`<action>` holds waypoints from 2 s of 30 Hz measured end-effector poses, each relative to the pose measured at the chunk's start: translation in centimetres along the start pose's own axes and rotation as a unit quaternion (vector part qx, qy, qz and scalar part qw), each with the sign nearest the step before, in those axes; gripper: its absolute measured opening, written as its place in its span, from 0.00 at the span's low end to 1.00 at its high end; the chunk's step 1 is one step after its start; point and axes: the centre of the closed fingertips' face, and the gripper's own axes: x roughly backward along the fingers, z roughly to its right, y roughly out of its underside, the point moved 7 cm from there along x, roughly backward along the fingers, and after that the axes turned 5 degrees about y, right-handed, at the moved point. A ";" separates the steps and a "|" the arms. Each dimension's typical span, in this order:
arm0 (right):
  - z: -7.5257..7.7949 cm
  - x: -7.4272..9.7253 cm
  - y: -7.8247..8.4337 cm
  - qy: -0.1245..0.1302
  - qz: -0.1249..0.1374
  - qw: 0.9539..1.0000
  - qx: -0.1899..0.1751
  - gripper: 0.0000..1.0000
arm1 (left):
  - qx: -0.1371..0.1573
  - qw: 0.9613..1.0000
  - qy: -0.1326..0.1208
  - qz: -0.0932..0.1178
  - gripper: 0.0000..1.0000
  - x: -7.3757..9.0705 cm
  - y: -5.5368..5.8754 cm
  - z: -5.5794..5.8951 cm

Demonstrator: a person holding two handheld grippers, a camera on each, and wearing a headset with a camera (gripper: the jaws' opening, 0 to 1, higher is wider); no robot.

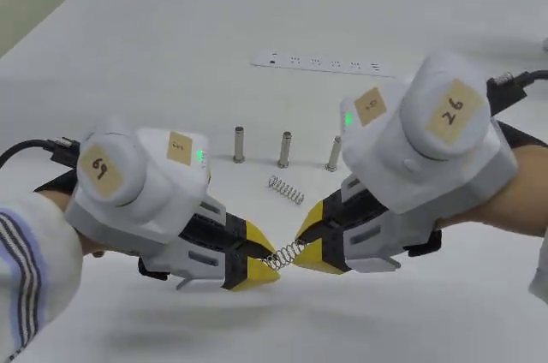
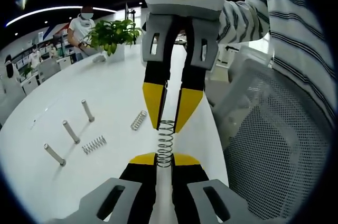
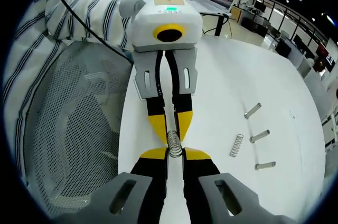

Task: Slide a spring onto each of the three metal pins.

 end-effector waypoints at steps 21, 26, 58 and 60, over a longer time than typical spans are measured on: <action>-0.2 1.0 -1.0 -0.018 -0.051 0.994 0.092 0.07 | -0.002 1.000 -0.015 -0.002 0.02 -1.0 -1.2 0.8; 0.1 1.2 -0.9 -0.016 -0.057 0.991 0.117 0.07 | -0.005 1.000 -0.024 -0.001 0.02 -1.2 -1.5 0.6; 0.7 0.8 -1.1 -0.029 -0.064 0.979 0.192 0.09 | -0.020 0.998 -0.050 0.015 0.02 -0.5 -3.0 0.2; 0.7 0.7 -1.0 -0.030 -0.068 0.978 0.194 0.09 | -0.020 0.998 -0.050 0.016 0.02 -0.5 -3.0 0.2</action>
